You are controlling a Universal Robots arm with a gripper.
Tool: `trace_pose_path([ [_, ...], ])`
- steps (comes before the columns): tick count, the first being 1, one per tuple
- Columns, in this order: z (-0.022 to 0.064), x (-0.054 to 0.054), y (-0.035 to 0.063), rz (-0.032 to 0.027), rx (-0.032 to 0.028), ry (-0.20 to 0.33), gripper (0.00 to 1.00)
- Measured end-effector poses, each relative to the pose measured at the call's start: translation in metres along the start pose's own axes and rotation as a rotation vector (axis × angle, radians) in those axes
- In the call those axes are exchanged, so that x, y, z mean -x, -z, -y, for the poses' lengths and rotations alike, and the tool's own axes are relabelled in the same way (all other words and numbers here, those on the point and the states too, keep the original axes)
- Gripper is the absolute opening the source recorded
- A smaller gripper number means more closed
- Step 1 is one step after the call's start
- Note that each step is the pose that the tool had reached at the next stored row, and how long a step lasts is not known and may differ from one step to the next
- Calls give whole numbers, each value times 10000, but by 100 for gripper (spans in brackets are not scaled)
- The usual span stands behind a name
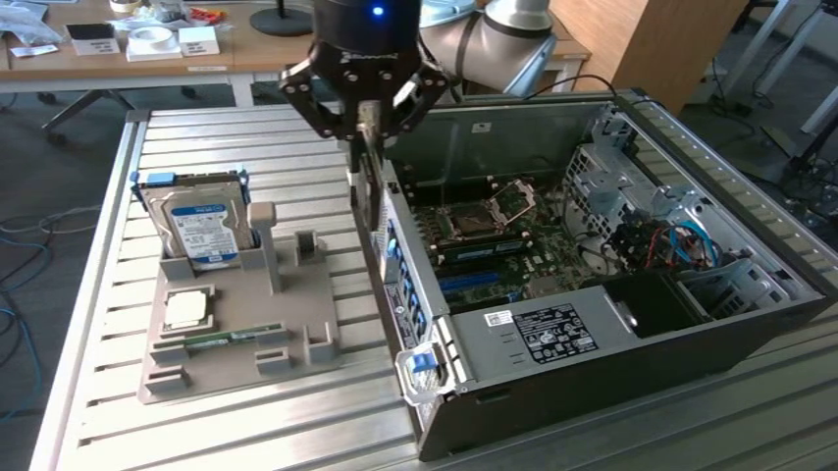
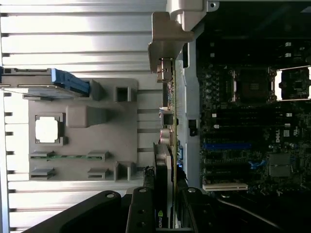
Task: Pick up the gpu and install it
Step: 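Pick up the gpu and move the gpu toward the slot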
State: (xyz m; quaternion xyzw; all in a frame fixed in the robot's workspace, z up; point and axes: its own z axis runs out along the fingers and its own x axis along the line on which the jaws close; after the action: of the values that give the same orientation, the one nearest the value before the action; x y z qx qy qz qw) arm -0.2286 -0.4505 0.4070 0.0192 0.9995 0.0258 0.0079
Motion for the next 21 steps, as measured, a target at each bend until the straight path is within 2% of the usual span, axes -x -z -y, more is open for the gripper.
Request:
trace_pose_path([
  [21, -36, 952, -16, -4, 89, -2, 27],
])
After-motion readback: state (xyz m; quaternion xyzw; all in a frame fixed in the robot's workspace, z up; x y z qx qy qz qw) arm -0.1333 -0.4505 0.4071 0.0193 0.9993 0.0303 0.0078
